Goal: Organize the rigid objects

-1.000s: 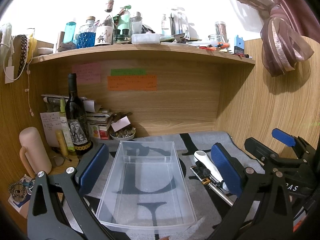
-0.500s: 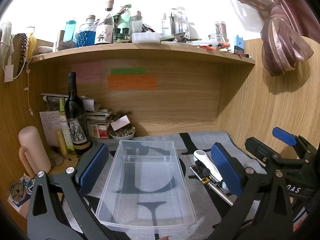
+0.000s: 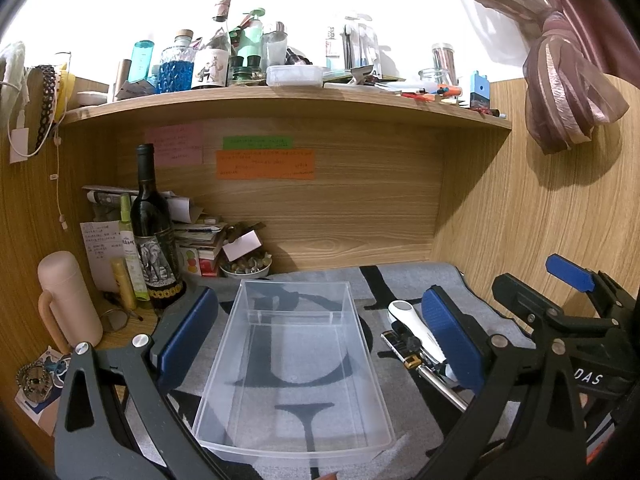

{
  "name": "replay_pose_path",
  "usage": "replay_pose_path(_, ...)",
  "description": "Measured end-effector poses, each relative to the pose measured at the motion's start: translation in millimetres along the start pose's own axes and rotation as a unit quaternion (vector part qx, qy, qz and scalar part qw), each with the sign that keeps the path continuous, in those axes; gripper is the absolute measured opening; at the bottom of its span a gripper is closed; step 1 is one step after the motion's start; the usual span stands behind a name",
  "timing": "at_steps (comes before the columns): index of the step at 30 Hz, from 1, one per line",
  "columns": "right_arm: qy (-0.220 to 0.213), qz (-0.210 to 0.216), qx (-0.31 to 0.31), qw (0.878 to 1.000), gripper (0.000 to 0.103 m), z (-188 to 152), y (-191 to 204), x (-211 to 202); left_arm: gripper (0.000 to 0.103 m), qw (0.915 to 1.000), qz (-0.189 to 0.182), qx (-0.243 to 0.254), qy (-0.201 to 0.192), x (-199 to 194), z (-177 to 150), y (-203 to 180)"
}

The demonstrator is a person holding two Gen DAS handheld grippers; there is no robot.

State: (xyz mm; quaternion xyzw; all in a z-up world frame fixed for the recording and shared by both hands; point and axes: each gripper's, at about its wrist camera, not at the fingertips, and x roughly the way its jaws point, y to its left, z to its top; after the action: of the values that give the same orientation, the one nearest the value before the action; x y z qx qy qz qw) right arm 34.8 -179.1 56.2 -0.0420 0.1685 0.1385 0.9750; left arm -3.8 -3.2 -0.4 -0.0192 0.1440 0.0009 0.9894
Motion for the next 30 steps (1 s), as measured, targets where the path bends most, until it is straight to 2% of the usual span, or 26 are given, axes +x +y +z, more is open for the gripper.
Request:
replay_pose_path(21,0.003,0.003,0.0,1.0,0.103,-1,-1,2,0.103,1.0,0.0,0.002,0.003,1,-2,0)
replay_pose_path(27,0.016,0.003,0.0,1.0,0.103,-4,-2,13,0.103,0.9996,-0.007,-0.006,0.027,12,-2,14)
replay_pose_path(29,0.024,0.001,0.0,1.0,0.103,-7,-4,19,0.092,0.9993,0.003,-0.007,0.038,17,-2,22)
replay_pose_path(30,0.026,-0.001,0.0,1.0,0.103,-8,-5,21,0.084,0.9989,0.009,-0.007,0.047,20,-3,27)
